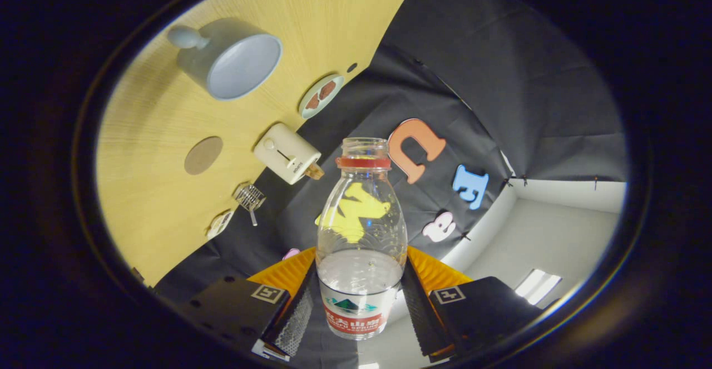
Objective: Take the bottle from table, then pour the juice into the cup, finally place the bottle on the coaster
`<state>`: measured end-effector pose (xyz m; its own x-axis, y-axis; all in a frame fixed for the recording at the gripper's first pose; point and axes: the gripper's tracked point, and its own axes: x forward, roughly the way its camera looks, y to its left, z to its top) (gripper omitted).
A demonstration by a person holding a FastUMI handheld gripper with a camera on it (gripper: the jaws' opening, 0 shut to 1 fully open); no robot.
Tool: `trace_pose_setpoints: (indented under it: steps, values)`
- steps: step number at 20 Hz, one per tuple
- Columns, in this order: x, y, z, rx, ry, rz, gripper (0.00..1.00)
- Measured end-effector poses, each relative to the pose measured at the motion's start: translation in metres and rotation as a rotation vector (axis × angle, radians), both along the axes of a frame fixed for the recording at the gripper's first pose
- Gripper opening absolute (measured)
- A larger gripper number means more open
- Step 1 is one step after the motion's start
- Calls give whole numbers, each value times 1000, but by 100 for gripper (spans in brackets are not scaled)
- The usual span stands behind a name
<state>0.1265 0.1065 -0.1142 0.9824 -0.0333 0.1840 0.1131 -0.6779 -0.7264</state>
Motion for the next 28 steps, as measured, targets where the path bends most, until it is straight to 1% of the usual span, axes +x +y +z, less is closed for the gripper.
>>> trace_pose_setpoints:
  steps: [6, 14, 18, 20, 23, 28]
  values:
    - [0, -2, 5, 32, -19, 18, 82]
    - [-6, 4, 23, 202, -53, 91, 82]
    - [-9, -7, 28, 367, -48, 74, 82]
    - [-10, -6, 33, 439, -41, 97, 82]
    - [-14, -3, 42, 520, -56, 156, 82]
    - [-7, -19, 39, 765, -66, 179, 82]
